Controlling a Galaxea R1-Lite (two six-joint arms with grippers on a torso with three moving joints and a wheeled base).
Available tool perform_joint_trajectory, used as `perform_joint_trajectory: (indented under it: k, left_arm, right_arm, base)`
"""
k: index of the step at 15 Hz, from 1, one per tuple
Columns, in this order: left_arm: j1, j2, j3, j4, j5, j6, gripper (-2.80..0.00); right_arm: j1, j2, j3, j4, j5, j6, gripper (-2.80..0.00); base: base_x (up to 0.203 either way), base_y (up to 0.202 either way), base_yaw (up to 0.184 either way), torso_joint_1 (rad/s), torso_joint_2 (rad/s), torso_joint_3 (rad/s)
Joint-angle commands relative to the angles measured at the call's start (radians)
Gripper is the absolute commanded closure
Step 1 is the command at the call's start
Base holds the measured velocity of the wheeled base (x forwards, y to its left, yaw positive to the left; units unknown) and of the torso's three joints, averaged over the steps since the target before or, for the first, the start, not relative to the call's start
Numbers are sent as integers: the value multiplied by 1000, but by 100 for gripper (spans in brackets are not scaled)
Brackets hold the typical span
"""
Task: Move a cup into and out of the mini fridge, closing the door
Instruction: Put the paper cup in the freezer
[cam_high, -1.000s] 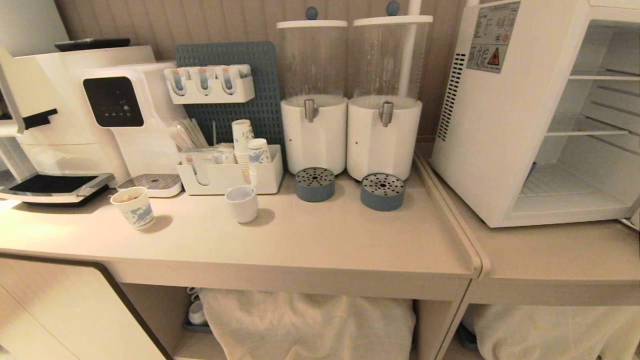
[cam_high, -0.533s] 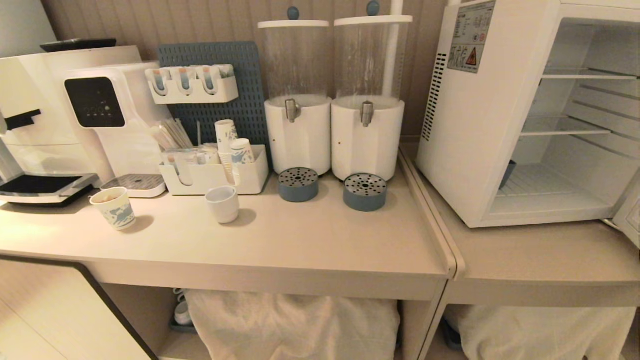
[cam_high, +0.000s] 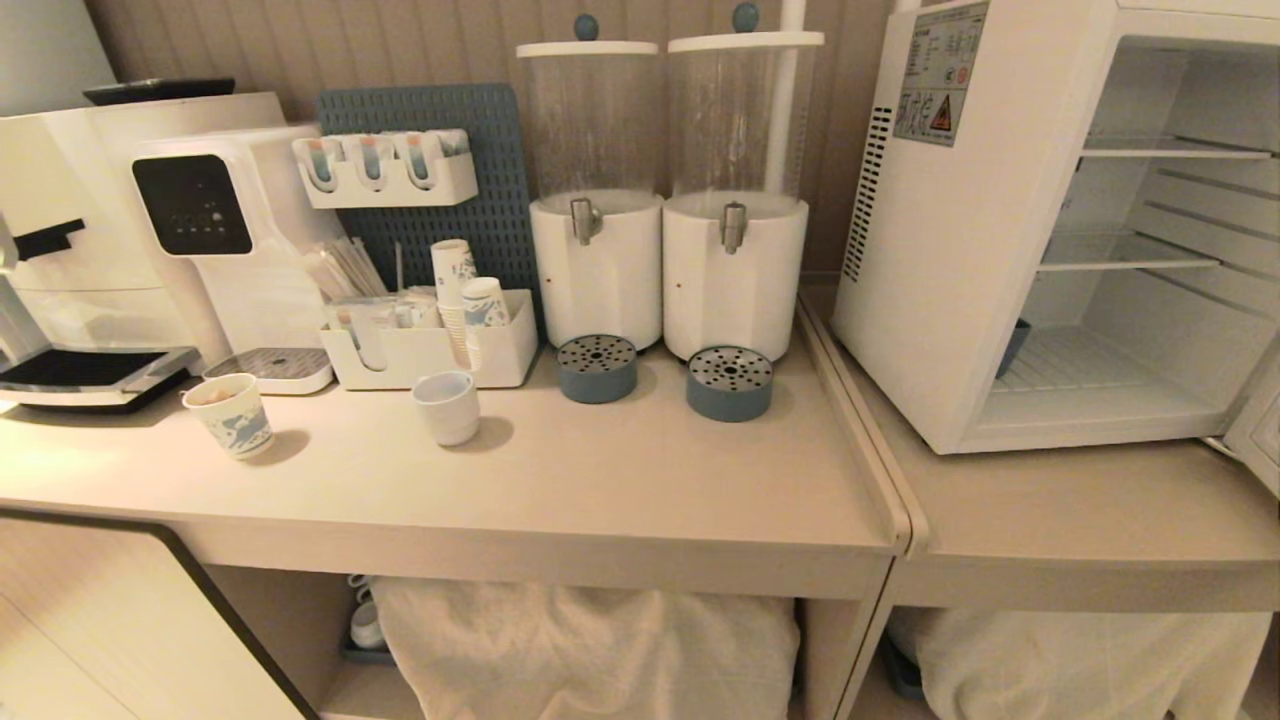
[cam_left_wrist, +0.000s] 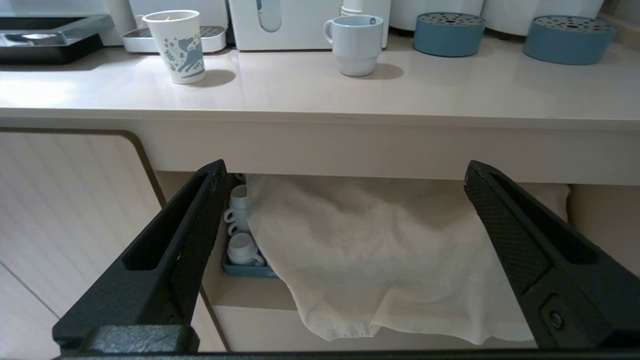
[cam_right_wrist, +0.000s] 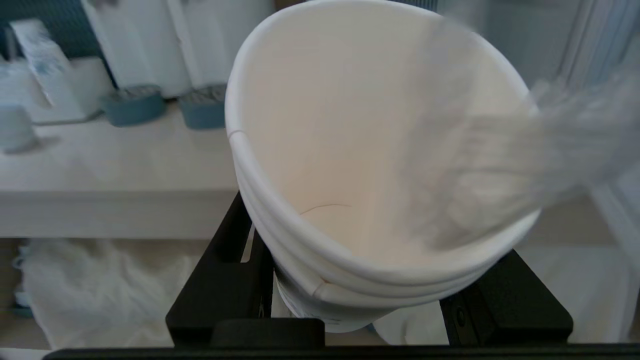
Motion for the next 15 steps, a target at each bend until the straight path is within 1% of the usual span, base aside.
perform_joint_trajectory:
  k: [1, 2, 4, 8, 12, 15]
  left_arm:
    - [1, 1, 18, -1, 0, -1, -280]
    - [1, 1, 18, -1, 0, -1, -280]
    - [1, 2, 18, -1, 0, -1, -280]
    - [1, 0, 18, -1, 0, 2, -280]
    - [1, 1, 18, -1, 0, 3, -280]
    - [1, 0, 18, -1, 0, 5, -280]
  right_arm:
    - [0, 204, -115, -8, 9, 0, 0]
    - [0, 290, -151, -37, 12, -1, 0]
    - [-4, 499, -215, -159, -2, -7, 0]
    - [-10, 870, -308, -430, -114, -22, 0]
    - [-20, 1201, -390, -669, -232, -28, 0]
    - [-64, 1428, -474, -813, -281, -30, 0]
  base:
    - [0, 0, 0, 0, 0, 0]
    - [0, 0, 0, 0, 0, 0]
    - [0, 0, 0, 0, 0, 0]
    - [0, 0, 0, 0, 0, 0]
    - [0, 0, 0, 0, 0, 0]
    - [0, 0, 0, 0, 0, 0]
